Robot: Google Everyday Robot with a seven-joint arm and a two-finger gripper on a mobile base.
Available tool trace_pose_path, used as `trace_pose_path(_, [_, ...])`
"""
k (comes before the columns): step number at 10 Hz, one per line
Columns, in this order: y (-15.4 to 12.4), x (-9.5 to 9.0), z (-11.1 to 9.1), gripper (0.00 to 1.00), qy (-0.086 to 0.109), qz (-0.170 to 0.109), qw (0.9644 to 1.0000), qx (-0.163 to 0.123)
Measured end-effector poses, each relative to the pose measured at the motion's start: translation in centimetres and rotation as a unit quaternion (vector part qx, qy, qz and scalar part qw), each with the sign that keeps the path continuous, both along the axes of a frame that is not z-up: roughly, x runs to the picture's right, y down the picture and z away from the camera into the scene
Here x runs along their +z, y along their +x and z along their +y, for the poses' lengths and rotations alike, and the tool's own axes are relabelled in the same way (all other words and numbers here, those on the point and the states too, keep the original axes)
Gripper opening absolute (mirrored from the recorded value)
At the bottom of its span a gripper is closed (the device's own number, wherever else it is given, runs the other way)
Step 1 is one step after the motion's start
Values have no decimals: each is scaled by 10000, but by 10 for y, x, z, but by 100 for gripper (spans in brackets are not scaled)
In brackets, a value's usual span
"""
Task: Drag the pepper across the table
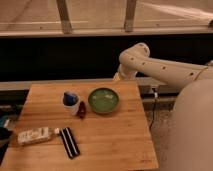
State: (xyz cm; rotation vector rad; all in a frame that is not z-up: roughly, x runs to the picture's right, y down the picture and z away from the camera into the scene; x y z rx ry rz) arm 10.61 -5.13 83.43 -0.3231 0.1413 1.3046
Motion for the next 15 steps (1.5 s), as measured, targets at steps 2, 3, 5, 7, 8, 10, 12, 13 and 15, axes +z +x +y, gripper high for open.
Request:
trace_pose_path(2, [0, 0, 0, 62, -1, 0, 10000, 0])
trace_pose_path(3, [0, 0, 0, 62, -1, 0, 10000, 0])
trace_pose_path(5, [0, 0, 1, 62, -13, -16, 10000, -23])
trace_pose_path(7, [-13, -10, 4, 62, 12, -126, 9996, -237])
trace_pose_path(8, [-25, -17, 9, 62, 21, -185, 9991, -368])
trace_pose_path(10, [-67, -46, 30, 62, -10, -317, 9969, -720])
trace_pose_path(12, [-101, -66, 49, 62, -74, -435, 9941, -989])
trace_pose_path(13, [-125, -74, 61, 62, -131, -549, 9923, -1105])
trace_pose_path(15, [-159, -86, 77, 62, -184, -751, 9894, -1229])
